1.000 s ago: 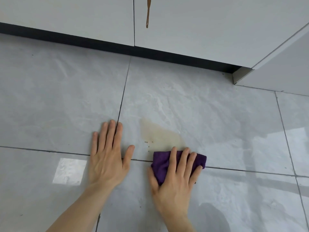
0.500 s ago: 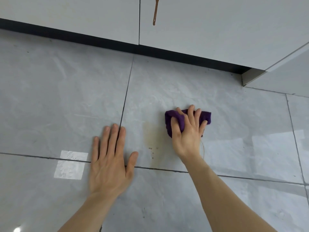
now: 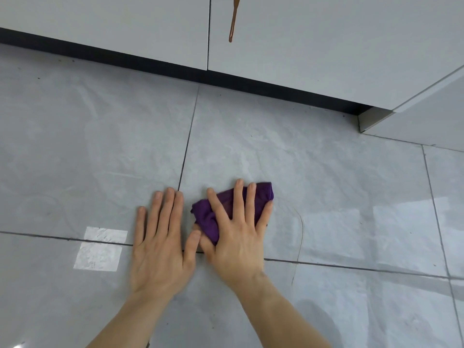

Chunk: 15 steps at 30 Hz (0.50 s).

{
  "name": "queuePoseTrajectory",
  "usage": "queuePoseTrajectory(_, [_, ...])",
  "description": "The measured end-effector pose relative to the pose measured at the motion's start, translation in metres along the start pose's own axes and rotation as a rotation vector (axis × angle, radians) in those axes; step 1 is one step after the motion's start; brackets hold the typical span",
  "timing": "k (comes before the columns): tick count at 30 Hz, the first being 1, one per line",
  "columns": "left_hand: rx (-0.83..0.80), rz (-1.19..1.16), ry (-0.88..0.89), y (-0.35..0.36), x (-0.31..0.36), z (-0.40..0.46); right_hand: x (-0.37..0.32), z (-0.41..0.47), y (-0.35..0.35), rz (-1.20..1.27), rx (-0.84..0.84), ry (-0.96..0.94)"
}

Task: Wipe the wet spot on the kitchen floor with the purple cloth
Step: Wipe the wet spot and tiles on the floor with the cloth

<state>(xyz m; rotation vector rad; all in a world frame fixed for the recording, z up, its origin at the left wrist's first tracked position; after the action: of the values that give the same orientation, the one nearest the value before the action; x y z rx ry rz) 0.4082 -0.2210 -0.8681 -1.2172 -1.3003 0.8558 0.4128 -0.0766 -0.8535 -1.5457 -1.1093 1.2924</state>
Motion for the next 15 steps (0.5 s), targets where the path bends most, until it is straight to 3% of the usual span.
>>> queuePoseTrajectory(9, [0.009,0.035,-0.008,0.002,-0.001,0.0,0.047,-0.085,0.004,0.019,0.0,-0.032])
queuePoseTrajectory(15, [0.025,0.045,-0.013,0.002,-0.001,0.0,0.064,-0.085,0.0,0.021,0.08,0.01])
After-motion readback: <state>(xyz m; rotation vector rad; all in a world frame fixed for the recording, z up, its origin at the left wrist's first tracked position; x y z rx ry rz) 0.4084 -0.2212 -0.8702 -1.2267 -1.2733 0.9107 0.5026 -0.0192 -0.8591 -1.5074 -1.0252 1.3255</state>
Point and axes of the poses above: each hand's wrist, its own z-axis towards the middle knuckle, its own y-axis out of the palm, x = y × z, the point moved 6 cm from there along z, towards the middle knuckle, and after that the axes turned 2 degrees about -y, right-handed, at the moved point
